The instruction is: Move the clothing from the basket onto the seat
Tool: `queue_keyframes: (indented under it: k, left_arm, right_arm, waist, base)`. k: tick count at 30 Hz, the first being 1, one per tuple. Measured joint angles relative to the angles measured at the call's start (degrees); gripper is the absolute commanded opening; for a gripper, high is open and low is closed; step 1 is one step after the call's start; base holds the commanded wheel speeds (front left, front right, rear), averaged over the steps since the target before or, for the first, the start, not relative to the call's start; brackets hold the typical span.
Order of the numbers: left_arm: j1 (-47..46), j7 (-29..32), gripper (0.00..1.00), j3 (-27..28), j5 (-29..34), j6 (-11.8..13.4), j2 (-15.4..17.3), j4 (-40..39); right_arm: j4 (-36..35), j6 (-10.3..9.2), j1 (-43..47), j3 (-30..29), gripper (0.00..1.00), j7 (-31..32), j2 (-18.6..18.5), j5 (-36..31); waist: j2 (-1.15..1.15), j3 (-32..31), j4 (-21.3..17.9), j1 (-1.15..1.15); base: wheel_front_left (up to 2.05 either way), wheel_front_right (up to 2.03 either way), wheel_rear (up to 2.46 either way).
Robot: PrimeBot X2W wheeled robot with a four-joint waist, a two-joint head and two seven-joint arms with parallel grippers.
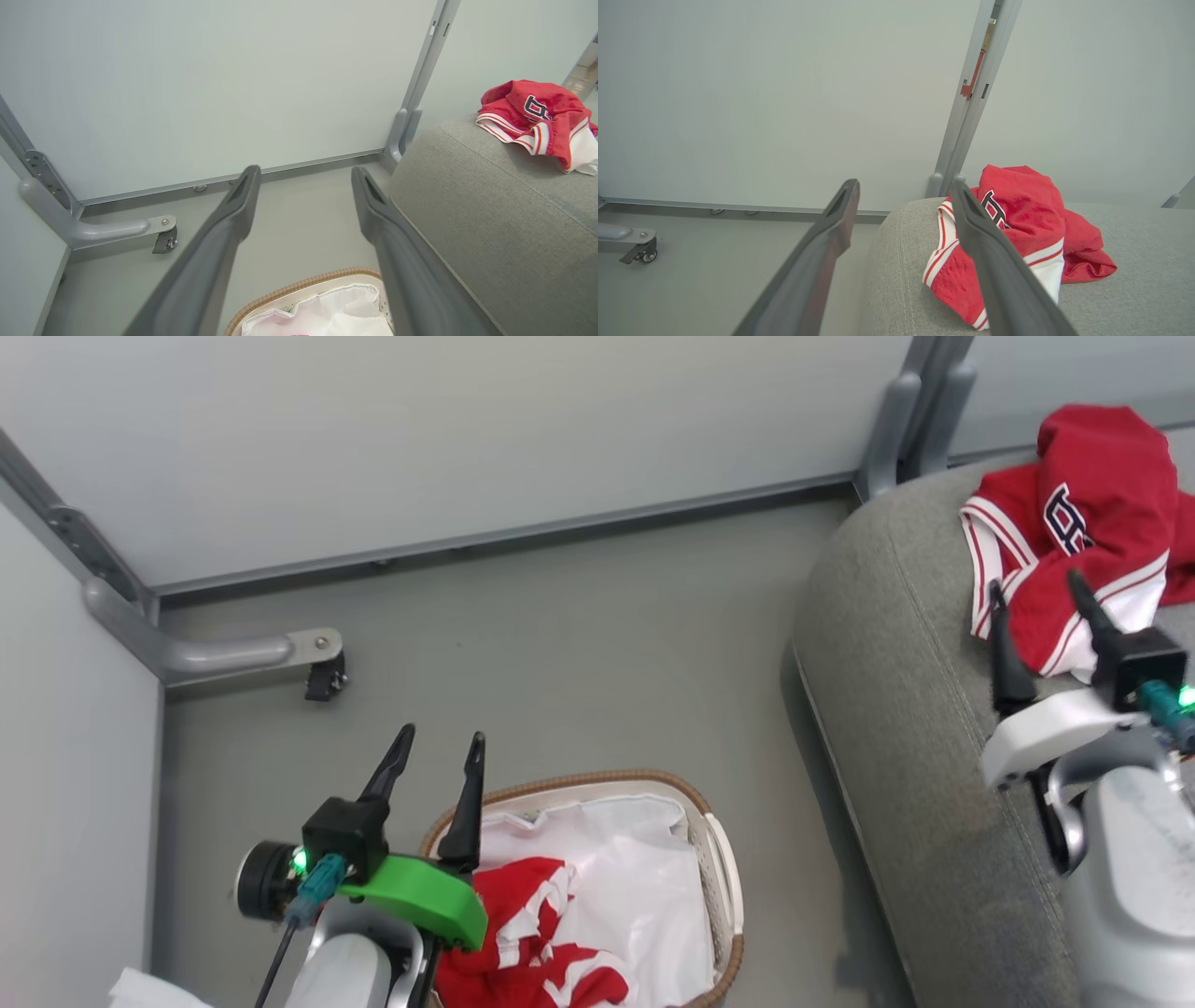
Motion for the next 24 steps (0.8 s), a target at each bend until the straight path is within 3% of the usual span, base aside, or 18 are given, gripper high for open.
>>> queue_keyframes:
  k: [8, 17, 24]
  left_arm:
    - [5.0, 0.0, 1.00, 5.9, 0.0, 1.2, -0.3, 0.2]
    - [9.0, 0.0, 1.00, 9.9, 0.3, 1.1, -0.5, -0.6]
    - [10.7, 0.0, 1.00, 10.5, 0.7, 0.6, -0.6, -0.6]
  right_arm:
    - [-1.1, 0.00, 5.9, 1.8, 1.00, 0.0, 5.1, 0.9]
    - [-4.9, 0.00, 14.8, 4.2, 1.00, 0.0, 5.6, 7.0]
    - [-6.3, 0.00, 17.2, 6.0, 1.00, 0.0, 5.6, 7.9]
  waist:
    - [0.00, -3.8, 2.7, 0.00]
    - [0.00, -6.2, 4.7, 0.00]
    - [0.00, -6.6, 4.4, 0.00]
  base:
    - [0.00, 0.00, 0.00]
    - [0.00, 0.00, 0.00]
    - [0.00, 0.00, 0.00]
